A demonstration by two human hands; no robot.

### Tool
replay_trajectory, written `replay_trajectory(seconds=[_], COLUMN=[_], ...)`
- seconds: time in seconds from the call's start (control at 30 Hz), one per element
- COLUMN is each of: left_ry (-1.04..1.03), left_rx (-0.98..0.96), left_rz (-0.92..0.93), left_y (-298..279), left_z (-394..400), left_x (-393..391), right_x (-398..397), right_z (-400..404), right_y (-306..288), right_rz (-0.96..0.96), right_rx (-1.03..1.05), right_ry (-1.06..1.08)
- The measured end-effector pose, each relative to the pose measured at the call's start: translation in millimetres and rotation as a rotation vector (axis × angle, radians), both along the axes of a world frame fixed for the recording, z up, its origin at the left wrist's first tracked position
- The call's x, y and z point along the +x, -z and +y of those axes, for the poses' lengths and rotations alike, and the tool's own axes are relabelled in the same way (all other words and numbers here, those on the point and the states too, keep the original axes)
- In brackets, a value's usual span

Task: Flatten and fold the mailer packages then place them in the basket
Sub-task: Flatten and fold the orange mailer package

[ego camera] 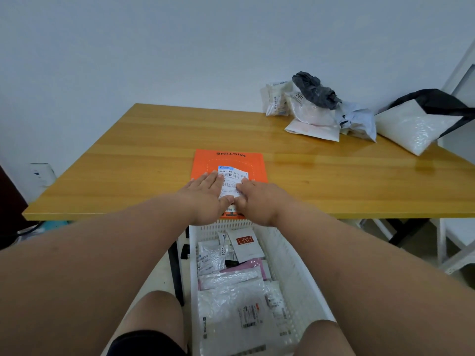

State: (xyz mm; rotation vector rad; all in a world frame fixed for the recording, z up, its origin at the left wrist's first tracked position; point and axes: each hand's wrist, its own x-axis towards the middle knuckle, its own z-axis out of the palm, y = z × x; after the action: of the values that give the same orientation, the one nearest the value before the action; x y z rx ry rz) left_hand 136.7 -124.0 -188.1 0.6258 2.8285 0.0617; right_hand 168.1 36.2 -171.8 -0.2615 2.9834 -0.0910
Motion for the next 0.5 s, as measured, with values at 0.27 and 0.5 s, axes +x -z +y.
replay_trajectory(seconds=[0.27,0.5], left_ry=[-0.026,-0.001], left_rx=[0.023,-0.049], left_rz=[0.18,0.389], left_y=[-14,-2], left_z=[2,12], left_x=[-13,-28], right_x=[-24,-36], right_z=[-11,-3], right_y=[-11,13], right_rz=[0.153,0.19], right_rx=[0.015,0.09], right_ry=[0.094,-0.008])
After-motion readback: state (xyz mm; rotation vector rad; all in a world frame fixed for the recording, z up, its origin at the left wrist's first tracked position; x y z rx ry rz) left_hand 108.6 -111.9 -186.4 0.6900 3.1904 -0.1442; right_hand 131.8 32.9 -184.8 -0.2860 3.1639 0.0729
